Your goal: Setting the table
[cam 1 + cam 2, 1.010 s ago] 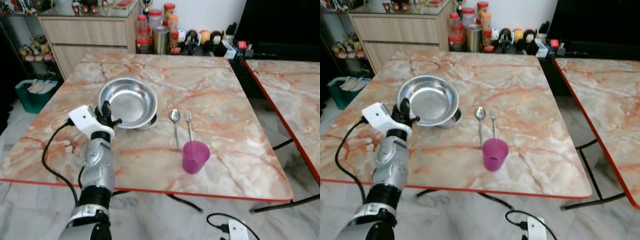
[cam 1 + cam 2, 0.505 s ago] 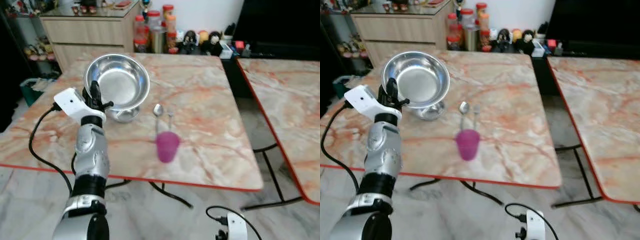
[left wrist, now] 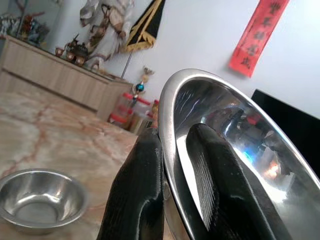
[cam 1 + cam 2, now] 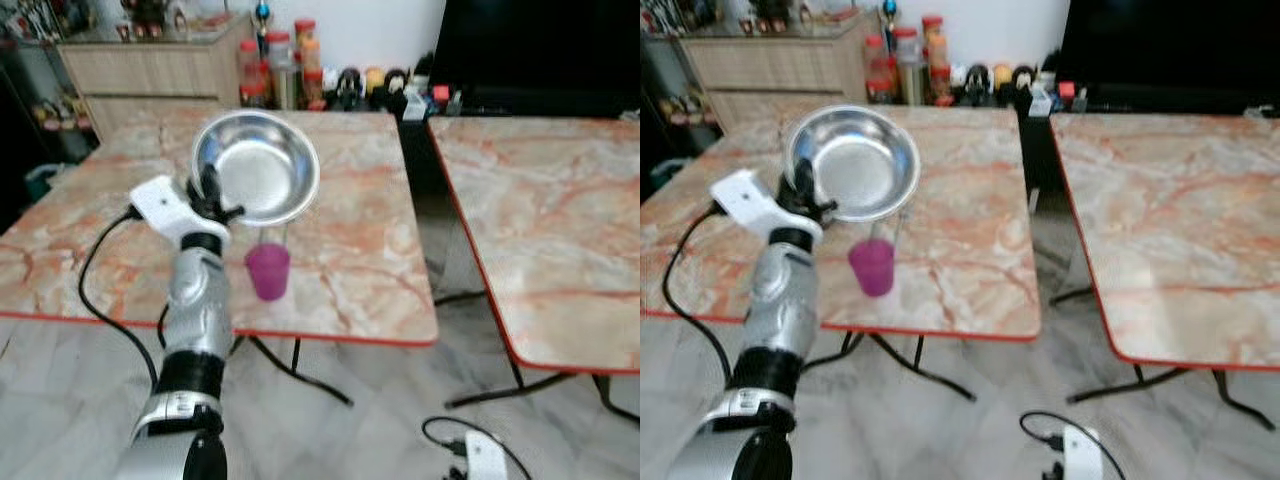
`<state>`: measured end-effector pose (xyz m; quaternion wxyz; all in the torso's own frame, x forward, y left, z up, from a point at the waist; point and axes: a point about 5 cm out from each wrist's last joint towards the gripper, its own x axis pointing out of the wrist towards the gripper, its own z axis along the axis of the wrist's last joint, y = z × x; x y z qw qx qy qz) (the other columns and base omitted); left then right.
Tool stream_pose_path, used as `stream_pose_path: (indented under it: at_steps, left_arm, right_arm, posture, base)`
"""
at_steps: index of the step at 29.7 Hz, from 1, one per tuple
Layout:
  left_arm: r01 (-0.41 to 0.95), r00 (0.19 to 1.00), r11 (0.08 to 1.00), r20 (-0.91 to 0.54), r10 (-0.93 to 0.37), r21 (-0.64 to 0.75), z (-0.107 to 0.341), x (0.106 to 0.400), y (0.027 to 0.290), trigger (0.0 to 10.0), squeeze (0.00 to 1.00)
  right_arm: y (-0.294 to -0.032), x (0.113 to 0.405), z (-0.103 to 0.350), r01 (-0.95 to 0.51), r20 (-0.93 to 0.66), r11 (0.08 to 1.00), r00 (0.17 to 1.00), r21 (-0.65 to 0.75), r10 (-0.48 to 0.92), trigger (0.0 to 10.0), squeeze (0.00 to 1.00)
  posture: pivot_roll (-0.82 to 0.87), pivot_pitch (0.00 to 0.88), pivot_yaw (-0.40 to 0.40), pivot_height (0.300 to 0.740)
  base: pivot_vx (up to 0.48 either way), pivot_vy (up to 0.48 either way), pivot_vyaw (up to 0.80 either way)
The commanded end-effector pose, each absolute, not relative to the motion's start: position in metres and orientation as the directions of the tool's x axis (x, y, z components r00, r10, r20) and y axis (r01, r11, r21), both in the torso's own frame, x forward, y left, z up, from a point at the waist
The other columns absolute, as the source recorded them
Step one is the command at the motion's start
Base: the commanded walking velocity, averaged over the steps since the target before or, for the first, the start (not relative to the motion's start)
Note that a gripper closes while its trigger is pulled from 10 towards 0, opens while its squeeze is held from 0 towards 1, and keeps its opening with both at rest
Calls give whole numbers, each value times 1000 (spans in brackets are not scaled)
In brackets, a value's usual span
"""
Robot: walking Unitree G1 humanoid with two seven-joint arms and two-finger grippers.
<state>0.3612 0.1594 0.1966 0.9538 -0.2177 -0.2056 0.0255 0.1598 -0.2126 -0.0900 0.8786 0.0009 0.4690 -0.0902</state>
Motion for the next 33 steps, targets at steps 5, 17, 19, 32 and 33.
stream_pose_path:
  at_steps: [5,17,19,32,33]
  left_arm:
    - [32,905,924,404,135,-381,203,360,165,10000,0]
    - [48,907,931,407,111,-361,206,362,163,10000,0]
    - [53,906,932,410,106,-357,207,362,162,10000,0]
    - [87,907,930,415,75,-358,207,361,156,10000,0]
    - [88,907,930,415,74,-358,207,361,156,10000,0]
  right_arm:
    - [-207,164,-89,147,-815,985,557,-91,-159,10000,0]
    - [-202,162,-91,148,-830,987,540,-69,-139,10000,0]
    - [-201,162,-91,150,-830,986,541,-67,-138,10000,0]
    - [-202,157,-94,152,-848,986,512,-65,-135,10000,0]
    - [-202,157,-94,153,-848,986,512,-64,-135,10000,0]
  posture:
    - [-6,0,-29,740]
    - [-13,0,-10,740]
    - [-16,0,-5,740]
    - [-18,0,-4,740]
    - [-18,0,-4,740]
  base:
    - [257,-269,531]
    - [275,-271,51]
    - [298,-300,0]
    - [44,-354,-163]
    - [0,-398,-681]
